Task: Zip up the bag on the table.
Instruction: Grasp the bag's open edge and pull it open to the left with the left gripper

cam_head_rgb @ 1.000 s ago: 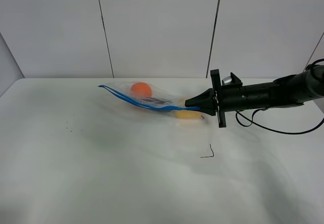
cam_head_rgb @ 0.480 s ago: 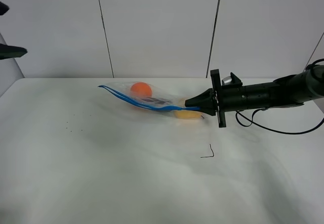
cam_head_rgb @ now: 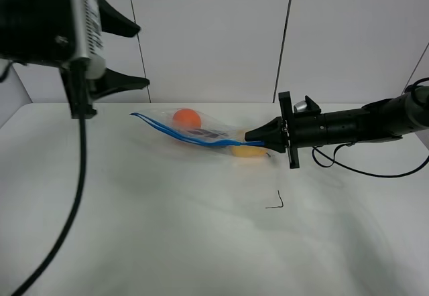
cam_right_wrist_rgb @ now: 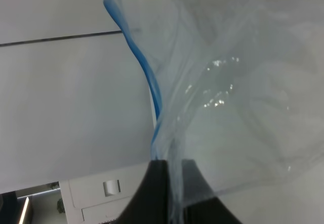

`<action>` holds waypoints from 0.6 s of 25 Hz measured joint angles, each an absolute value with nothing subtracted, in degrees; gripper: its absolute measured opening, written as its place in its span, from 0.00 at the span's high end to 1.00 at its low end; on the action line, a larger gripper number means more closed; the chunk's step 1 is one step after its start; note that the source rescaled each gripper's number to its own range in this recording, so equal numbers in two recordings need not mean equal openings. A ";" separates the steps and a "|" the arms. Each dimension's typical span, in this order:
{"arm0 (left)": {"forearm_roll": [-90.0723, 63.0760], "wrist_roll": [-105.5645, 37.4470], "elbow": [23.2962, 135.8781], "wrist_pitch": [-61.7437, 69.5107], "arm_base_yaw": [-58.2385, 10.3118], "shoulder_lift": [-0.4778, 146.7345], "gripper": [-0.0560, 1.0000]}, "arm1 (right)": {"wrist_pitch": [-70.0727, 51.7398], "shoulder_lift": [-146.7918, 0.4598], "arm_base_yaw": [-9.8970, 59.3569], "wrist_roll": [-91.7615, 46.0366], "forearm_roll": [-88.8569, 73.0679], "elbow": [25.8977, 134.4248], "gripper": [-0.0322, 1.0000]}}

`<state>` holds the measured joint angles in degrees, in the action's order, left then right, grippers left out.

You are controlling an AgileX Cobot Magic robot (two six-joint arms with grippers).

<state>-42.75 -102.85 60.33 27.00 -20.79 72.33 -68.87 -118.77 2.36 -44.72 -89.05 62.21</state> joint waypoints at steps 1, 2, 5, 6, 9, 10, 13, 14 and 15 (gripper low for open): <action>-42.77 -102.85 60.33 25.56 -22.90 73.85 0.04 | -68.87 -118.77 2.36 -44.72 -89.05 62.21 0.97; -42.81 -102.85 60.33 24.51 -24.56 75.39 0.04 | -68.87 -118.77 2.36 -44.72 -89.05 62.21 0.97; -42.90 -102.80 60.12 20.26 -29.91 79.01 0.04 | -68.87 -118.77 2.36 -44.72 -89.05 62.21 0.97; -42.96 -102.80 59.57 18.34 -31.31 79.80 0.04 | -68.87 -118.77 2.36 -44.72 -89.05 62.21 0.97; -42.96 -102.80 56.92 9.01 -35.63 81.79 0.04 | -68.87 -118.77 2.36 -44.72 -89.05 62.21 0.97; -42.96 -102.80 55.81 5.26 -37.00 82.27 0.04 | -68.87 -118.77 2.36 -44.72 -89.05 62.21 0.97; -42.98 -102.80 53.03 -4.90 -40.58 84.47 0.04 | -68.87 -118.77 2.36 -44.72 -89.05 62.21 0.97; -42.98 -102.80 52.51 -7.23 -41.71 85.29 0.04 | -68.87 -118.77 2.36 -44.72 -89.05 62.21 0.97; -43.03 -102.53 52.11 -8.82 -42.73 86.42 0.04 | -68.87 -118.77 2.36 -44.72 -89.05 62.21 0.97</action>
